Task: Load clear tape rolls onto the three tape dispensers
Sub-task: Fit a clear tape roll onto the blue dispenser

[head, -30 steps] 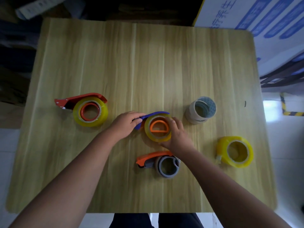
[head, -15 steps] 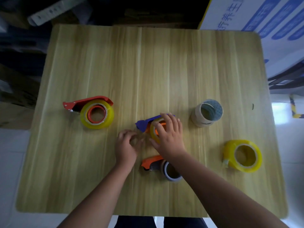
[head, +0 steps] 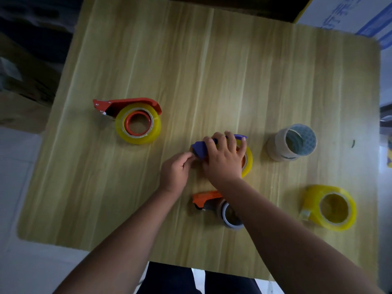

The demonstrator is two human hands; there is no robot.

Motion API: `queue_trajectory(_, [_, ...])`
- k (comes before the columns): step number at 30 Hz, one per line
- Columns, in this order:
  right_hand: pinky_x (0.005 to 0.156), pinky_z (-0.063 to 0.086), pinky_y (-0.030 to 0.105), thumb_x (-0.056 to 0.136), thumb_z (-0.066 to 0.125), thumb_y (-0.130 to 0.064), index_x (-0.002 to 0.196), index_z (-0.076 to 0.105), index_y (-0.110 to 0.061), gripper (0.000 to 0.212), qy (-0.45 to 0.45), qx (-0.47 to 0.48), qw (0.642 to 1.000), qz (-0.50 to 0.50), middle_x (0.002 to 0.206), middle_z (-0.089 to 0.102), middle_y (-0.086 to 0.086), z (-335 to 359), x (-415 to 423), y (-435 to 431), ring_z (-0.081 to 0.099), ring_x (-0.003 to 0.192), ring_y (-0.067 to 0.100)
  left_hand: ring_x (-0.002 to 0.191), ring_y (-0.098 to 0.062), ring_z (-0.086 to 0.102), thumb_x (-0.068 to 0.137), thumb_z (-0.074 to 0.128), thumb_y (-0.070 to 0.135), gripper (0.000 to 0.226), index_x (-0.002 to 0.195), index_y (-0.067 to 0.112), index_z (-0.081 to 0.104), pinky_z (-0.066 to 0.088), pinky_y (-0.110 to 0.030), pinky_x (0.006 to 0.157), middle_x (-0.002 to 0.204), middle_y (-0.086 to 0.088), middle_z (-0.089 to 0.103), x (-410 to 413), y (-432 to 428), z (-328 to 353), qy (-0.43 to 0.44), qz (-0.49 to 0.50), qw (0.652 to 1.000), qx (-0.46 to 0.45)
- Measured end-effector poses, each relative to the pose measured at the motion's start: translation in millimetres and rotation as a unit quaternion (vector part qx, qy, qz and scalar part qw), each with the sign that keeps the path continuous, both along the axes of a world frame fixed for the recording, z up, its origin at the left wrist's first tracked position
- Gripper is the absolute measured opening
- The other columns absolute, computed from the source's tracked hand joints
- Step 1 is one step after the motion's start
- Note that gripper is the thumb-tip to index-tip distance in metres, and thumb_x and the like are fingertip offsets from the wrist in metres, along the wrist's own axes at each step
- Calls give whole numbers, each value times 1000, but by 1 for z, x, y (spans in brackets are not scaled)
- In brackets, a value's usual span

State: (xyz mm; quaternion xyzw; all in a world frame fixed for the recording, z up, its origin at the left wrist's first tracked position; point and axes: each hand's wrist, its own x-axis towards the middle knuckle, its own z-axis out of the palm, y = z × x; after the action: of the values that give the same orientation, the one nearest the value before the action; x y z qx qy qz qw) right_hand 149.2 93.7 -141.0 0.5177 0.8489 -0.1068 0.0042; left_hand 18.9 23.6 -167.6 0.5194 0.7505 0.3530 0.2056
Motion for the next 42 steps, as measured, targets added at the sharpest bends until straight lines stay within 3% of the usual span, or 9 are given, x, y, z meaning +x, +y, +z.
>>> queue_trajectory(12, [110,13,70,75,70,-23,130,53,-23,58,24,6,1000,-4,130,53,6,-1,2,3,32,136,36,69,-23,67,75,73,7,9,84,8,71,50,-32,63,78,-5,72,1,3,-2,20,18,999,31])
queue_trajectory(20, [112,11,63,78,69,-31,126,56,-26,50,54,-1,999,-5,128,54,1,-1,5,4,32,137,31,63,-16,63,77,73,29,8,78,23,68,53,-39,59,66,5,69,-6,15,-2,-80,86,979,-169])
queue_trajectory(26, [114,11,61,79,66,-31,122,59,-28,45,72,-5,997,-9,124,56,-1,3,7,7,34,135,29,63,-12,62,72,75,37,14,74,26,67,53,-38,61,65,9,67,-17,26,5,-85,60,970,-219])
queue_trajectory(31, [113,12,60,78,66,-26,115,63,-28,38,82,-5,996,-25,118,60,-3,4,4,8,37,132,28,64,-12,61,74,77,39,17,77,27,66,52,-35,60,70,10,67,-24,23,6,-72,2,977,-200])
queue_trajectory(36, [113,11,61,78,67,-27,117,62,-28,39,77,-18,996,-28,120,59,-2,5,3,8,36,133,29,61,-15,56,78,75,32,16,85,19,68,48,-32,53,75,5,65,-21,14,10,38,-60,994,-84])
queue_trajectory(42, [113,11,59,78,69,-31,121,60,-30,44,80,-20,997,-13,121,58,-4,6,7,10,36,134,28,68,-19,60,84,66,34,17,89,19,71,50,-36,57,79,3,67,-22,11,2,13,-40,997,-72])
